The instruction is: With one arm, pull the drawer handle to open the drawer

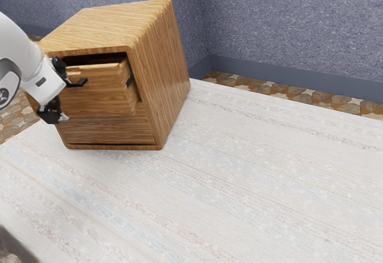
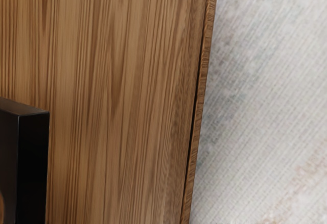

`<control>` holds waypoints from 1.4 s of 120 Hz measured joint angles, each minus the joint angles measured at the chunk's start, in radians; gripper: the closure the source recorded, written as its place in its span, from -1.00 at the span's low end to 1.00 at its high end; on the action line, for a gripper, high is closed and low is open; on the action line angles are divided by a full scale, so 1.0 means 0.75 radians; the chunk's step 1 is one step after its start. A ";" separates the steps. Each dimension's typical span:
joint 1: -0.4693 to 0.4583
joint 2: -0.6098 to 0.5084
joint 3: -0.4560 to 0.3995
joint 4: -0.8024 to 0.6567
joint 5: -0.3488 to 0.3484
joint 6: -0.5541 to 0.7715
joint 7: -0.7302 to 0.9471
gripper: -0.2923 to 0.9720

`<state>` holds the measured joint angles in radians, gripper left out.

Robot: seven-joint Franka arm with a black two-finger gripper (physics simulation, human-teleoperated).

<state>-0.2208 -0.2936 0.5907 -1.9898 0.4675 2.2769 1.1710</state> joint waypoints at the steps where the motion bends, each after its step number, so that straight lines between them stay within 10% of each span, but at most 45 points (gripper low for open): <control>1: 0.000 -0.004 0.000 -0.003 0.000 -0.002 0.000 -0.52; 168: 0.262 -0.543 -0.328 -0.361 0.029 -0.235 0.009 -0.53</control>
<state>-0.0240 -0.7005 0.3444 -2.2604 0.4892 2.1005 1.1775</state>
